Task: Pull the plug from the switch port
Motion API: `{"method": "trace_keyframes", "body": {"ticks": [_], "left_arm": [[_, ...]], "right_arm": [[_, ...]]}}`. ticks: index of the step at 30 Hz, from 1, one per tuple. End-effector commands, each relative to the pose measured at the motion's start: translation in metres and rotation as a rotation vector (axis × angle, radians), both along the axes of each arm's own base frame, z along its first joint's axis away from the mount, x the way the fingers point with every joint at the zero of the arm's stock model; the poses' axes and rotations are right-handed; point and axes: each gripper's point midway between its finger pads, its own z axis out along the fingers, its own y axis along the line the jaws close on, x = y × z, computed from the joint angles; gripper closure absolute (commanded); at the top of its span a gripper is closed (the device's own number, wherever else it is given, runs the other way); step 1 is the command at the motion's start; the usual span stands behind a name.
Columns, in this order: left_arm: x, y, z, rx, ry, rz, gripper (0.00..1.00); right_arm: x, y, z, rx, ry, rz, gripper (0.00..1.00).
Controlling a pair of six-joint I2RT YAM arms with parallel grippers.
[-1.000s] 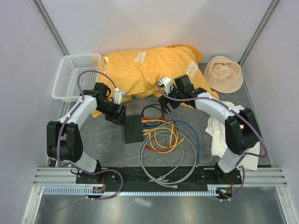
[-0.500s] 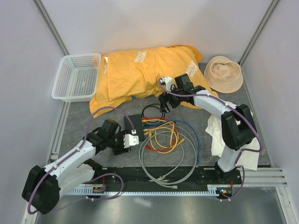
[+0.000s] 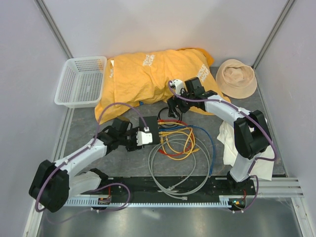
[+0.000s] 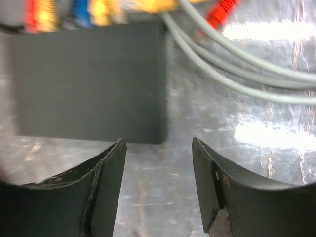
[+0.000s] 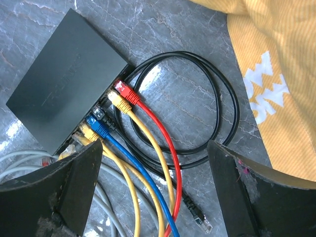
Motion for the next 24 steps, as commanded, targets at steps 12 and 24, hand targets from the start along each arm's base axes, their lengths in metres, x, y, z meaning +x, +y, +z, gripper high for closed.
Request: {"method": "trace_keyframes", "body": {"ticks": [12, 24], "left_arm": [[0.1, -0.034, 0.084, -0.48, 0.438, 0.617, 0.55], [0.104, -0.041, 0.039, -0.397, 0.48, 0.616, 0.97]], "right_arm": [[0.011, 0.053, 0.001, 0.195, 0.178, 0.141, 0.3], [0.016, 0.07, -0.037, 0.25, 0.29, 0.162, 0.43]]}}
